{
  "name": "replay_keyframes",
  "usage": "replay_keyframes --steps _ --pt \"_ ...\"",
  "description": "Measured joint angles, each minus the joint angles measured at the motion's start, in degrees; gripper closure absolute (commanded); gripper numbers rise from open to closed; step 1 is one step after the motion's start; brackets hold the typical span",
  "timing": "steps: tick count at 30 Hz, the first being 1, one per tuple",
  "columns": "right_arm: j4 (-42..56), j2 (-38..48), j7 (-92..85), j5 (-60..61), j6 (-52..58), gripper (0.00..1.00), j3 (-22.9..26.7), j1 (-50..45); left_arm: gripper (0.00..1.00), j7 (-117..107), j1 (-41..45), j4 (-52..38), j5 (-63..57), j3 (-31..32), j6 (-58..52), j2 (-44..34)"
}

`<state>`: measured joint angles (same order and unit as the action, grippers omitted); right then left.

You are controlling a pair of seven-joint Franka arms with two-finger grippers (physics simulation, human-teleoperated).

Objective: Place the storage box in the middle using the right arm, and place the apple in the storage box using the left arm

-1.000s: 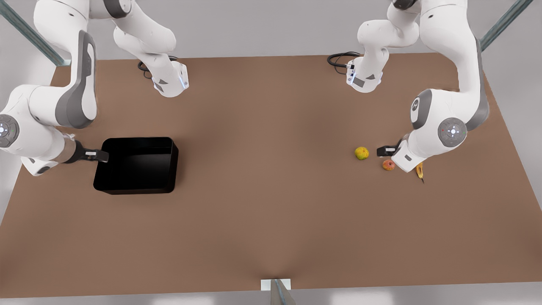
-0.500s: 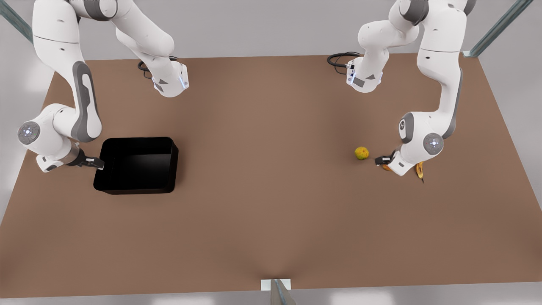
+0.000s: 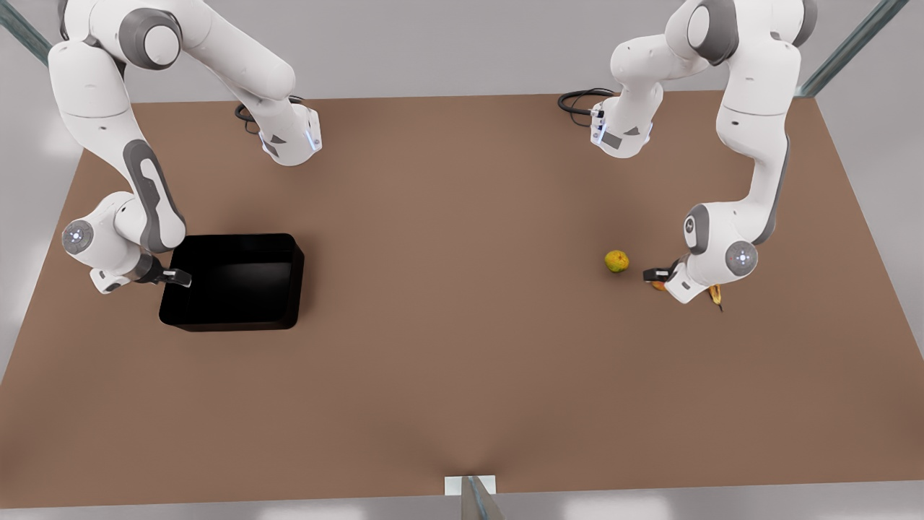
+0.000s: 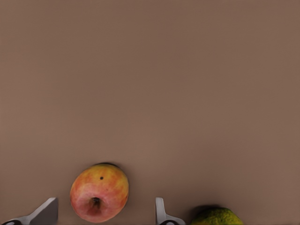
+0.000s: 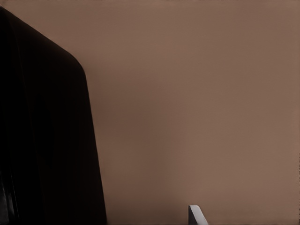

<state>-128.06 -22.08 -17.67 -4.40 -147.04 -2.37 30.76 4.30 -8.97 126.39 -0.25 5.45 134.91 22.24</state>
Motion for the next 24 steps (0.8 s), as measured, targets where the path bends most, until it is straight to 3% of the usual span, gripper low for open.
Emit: replay_keyframes --steps 1,2,3,12,17,24 --pt "0.00 0.07 0.06 0.00 0.05 0.04 0.00 0.00 0.00 0.00 0.00 0.00 -0.02 0.00 0.00 0.00" --pt "0.00 0.26 0.09 0.00 0.32 0.63 0.00 -0.09 0.00 0.00 -0.02 0.00 -0.04 -0.37 0.00 0.16" --pt "-0.08 0.28 -0.04 0.00 0.35 0.79 0.00 0.00 0.00 -0.07 0.00 0.00 -0.05 -0.44 0.08 0.87" --pt "-0.09 0.81 0.00 0.00 1.06 0.79 0.00 -0.12 0.00 0.00 0.00 -1.32 -0.08 -0.79 0.09 3.25" --pt "-0.13 1.95 -0.03 0.03 1.92 0.79 -0.05 -0.16 0.19 -0.08 0.00 -1.49 -0.08 -0.79 0.09 3.52" --pt "0.71 7.68 0.19 0.24 10.74 0.79 -0.95 -0.62 0.21 -0.17 0.04 -1.81 -0.07 -0.79 0.09 3.68"
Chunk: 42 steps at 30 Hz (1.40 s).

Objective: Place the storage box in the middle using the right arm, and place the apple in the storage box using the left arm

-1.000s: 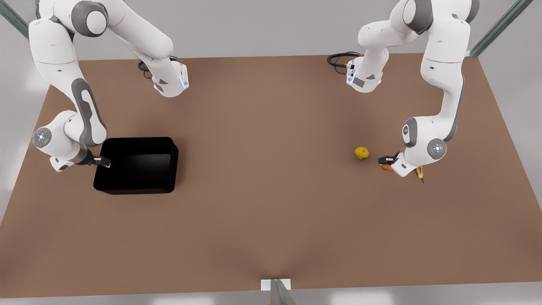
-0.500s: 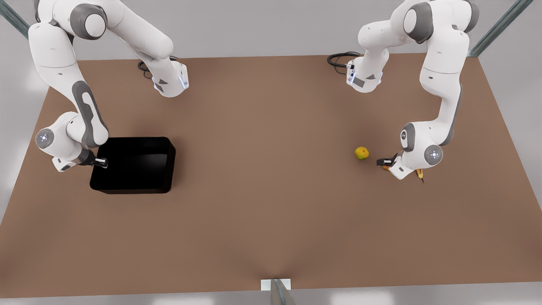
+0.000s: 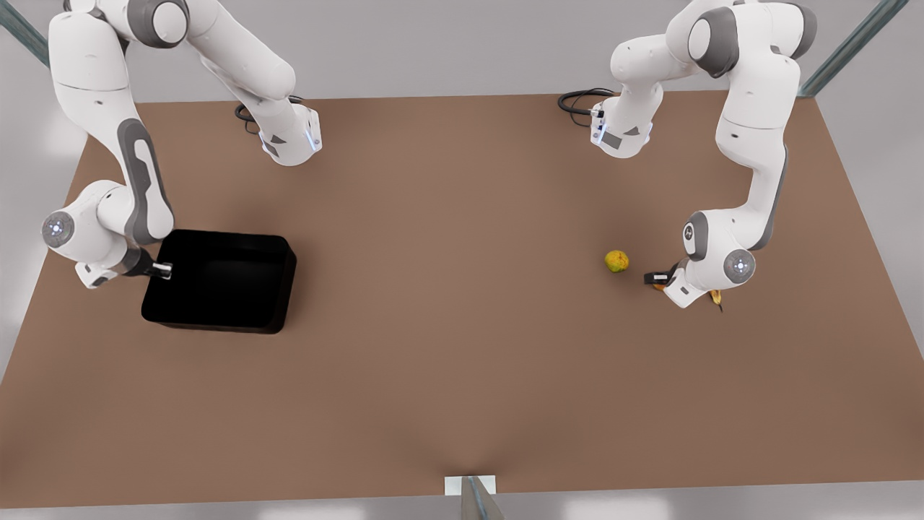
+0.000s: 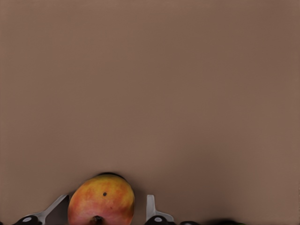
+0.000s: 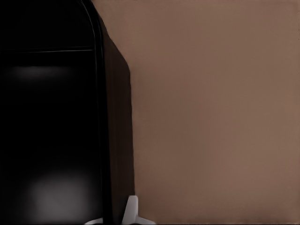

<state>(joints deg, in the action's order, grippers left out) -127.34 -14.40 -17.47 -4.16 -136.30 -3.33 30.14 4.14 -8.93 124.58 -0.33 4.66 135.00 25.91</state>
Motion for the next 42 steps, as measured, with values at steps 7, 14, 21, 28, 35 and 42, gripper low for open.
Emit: replay_keyframes --steps 7,14,21,28,35,42 --pt "8.30 1.13 12.40 0.69 11.44 0.79 -14.89 -0.36 0.26 0.00 -0.04 -0.39 0.00 0.00 0.00 0.46" --pt "26.91 -7.49 34.89 0.71 22.15 0.79 -21.53 -18.94 0.32 0.00 0.01 -0.39 0.00 0.00 0.00 0.46" --pt "31.63 -10.03 55.51 3.22 24.78 0.79 -27.81 -31.25 0.33 -0.09 0.05 -0.39 -0.01 0.00 0.00 0.51" --pt "34.53 -18.18 54.18 2.34 23.33 0.79 -27.70 -34.80 0.33 -0.18 0.05 -0.74 -0.01 0.00 0.00 0.72" --pt "34.05 -22.32 54.46 -0.01 17.01 0.00 -27.61 -36.16 0.36 -0.41 0.09 -0.74 -0.04 0.00 0.00 0.72" --pt "34.81 -18.19 54.11 0.09 22.73 0.00 -27.88 -32.21 0.36 -0.72 0.14 -0.74 -0.26 0.00 -0.20 0.28"
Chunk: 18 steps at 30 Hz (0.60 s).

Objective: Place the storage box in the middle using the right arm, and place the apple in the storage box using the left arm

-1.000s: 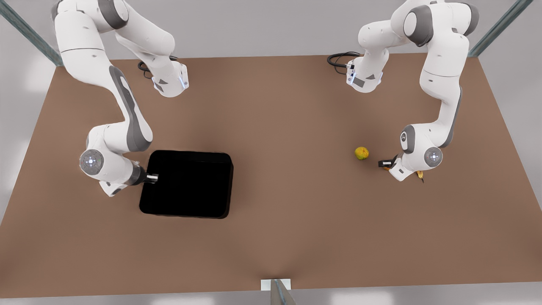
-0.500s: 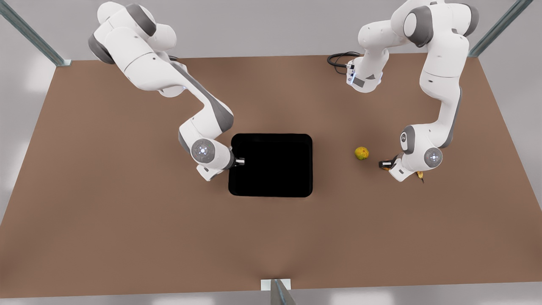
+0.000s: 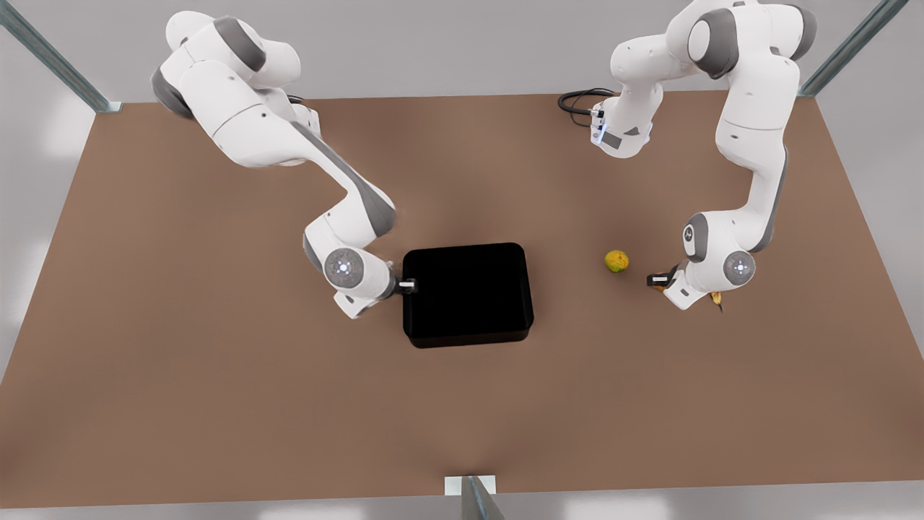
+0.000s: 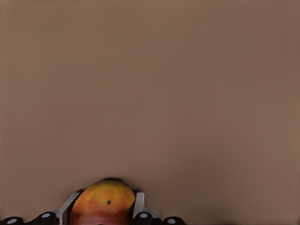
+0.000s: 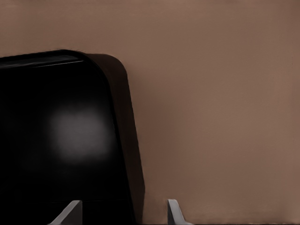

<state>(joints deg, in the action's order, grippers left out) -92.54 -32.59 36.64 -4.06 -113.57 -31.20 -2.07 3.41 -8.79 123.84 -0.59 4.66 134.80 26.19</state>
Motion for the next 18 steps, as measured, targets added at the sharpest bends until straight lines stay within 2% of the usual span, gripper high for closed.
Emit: replay_keyframes --steps 3,5,7,9,10,11,12,13,14,15,18 --pt "5.02 10.04 -10.06 0.84 17.98 0.00 -0.61 10.98 0.36 -0.14 0.09 0.00 -0.06 0.00 -0.36 -0.39" --pt "13.80 12.57 -20.90 0.85 31.91 0.00 -0.60 22.56 0.36 -0.95 0.34 0.00 -0.09 0.05 -0.57 -1.50" --pt "15.18 13.19 -29.36 0.13 33.46 0.00 -0.19 31.47 0.36 -5.56 2.24 -0.14 -0.08 0.54 -0.65 -2.65" --pt "15.75 14.58 -34.89 -3.70 33.64 0.00 0.62 32.90 0.36 -12.46 4.99 -3.13 -0.24 2.12 -2.66 -3.17" --pt "17.70 16.13 -35.34 -3.19 34.85 0.00 5.95 27.12 0.36 -16.05 6.23 -5.10 -0.30 3.54 -4.44 -3.14" --pt "17.77 17.85 -37.83 -0.41 36.67 0.00 17.42 17.35 0.36 -20.34 7.26 -7.98 -0.39 5.44 -7.73 -3.12" --pt "17.74 19.72 -37.62 4.81 36.67 0.00 33.06 2.82 0.36 -24.86 8.69 -10.57 -0.47 7.43 -10.02 -3.09" --pt "17.74 21.20 -36.30 7.54 36.88 0.00 37.26 -3.01 0.36 -30.17 10.39 -13.57 -0.53 9.61 -12.17 -2.73" --pt "16.93 23.44 -33.03 7.66 37.09 0.00 34.37 -2.12 0.36 -35.44 12.09 -16.03 -0.60 11.50 -12.86 -2.17" --pt "15.73 24.60 -32.43 7.53 37.07 0.00 33.50 -2.86 0.36 -40.57 13.84 -18.28 -0.64 13.08 -12.90 -1.36" --pt "14.62 23.54 -33.30 7.23 37.01 0.00 33.40 -1.41 0.36 -55.48 18.36 -23.67 -0.57 18.10 -13.00 -0.63"
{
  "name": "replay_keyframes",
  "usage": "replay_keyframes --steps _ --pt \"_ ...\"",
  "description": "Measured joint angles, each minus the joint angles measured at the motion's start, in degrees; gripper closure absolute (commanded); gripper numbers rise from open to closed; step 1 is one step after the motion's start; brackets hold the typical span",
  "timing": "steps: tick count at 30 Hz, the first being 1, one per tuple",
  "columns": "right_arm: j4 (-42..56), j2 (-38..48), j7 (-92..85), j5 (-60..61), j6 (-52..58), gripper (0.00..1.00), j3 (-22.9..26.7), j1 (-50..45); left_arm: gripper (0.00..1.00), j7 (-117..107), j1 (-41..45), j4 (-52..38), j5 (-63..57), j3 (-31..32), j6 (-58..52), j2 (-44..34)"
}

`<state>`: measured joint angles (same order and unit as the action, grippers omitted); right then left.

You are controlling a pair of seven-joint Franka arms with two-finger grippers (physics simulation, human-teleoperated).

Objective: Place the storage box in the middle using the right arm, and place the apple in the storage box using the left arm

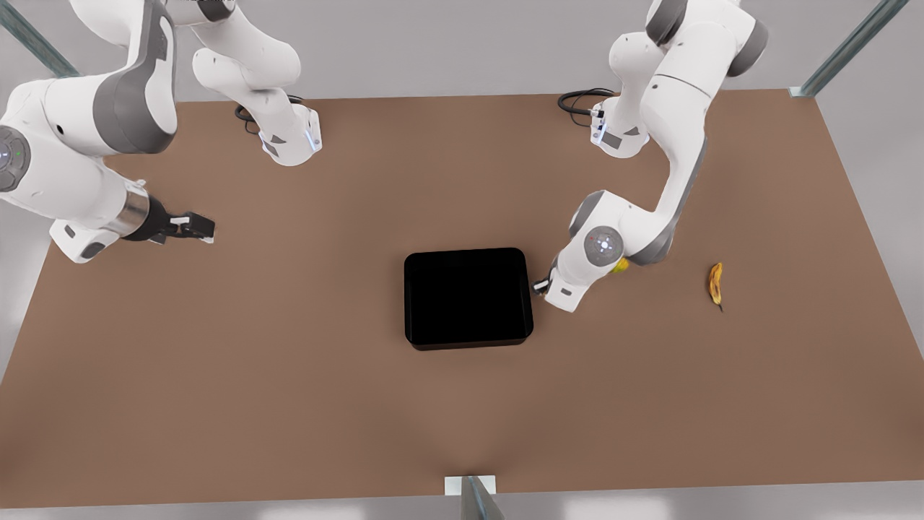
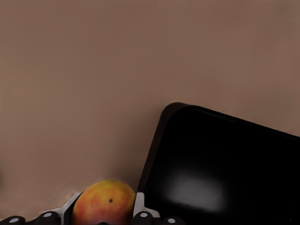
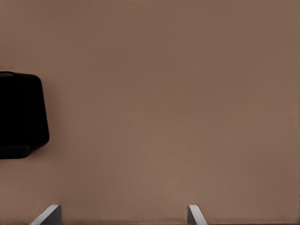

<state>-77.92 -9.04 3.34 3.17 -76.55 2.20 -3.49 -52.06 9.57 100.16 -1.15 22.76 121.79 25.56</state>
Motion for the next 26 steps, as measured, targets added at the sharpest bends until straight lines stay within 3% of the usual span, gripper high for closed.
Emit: replay_keyframes --steps 4,5,6,15,16,17,19,21,23,26 --pt "0.64 -2.27 -1.90 -0.06 -1.04 0.00 0.09 2.64 0.36 -14.08 6.52 -6.26 -0.01 3.00 0.89 2.85" --pt "0.99 -2.76 -2.06 -0.34 -0.97 0.00 0.11 2.99 0.30 -15.40 7.94 -7.31 -0.06 3.14 0.92 3.63" --pt "1.01 -2.74 -1.99 -0.04 -1.05 0.00 0.00 2.14 0.00 -14.90 8.21 -7.36 -0.14 3.09 1.02 4.41" --pt "1.78 -3.32 -2.15 0.17 -3.08 0.00 -0.01 3.44 0.00 -13.93 8.08 -11.83 0.57 0.80 0.13 5.09" --pt "2.37 -3.40 -2.11 0.17 -3.08 0.00 -0.01 3.26 0.00 -13.54 7.56 -12.68 0.74 -1.96 -2.26 2.13" --pt "2.33 -4.11 -2.12 0.26 -3.16 0.00 0.00 3.57 0.00 -5.19 5.19 -14.16 1.11 -4.94 -11.68 -1.17" --pt "2.42 -4.48 -2.11 0.26 -3.16 0.00 -0.01 3.37 0.00 28.83 0.16 -14.65 1.53 -13.39 -32.35 -7.33" --pt "2.42 -4.50 -2.11 0.26 -3.58 0.00 0.00 3.62 0.00 39.99 -1.40 -11.93 1.34 -18.31 -35.69 -14.49" --pt "2.34 -4.58 -2.11 0.26 -3.83 0.00 -0.01 3.21 0.00 39.98 -5.36 -7.25 1.23 -18.28 -35.76 -22.57" --pt "2.33 -4.57 -2.20 0.01 -4.31 0.00 0.00 3.68 0.00 40.01 -7.44 -7.00 1.12 -18.38 -35.92 -24.14"
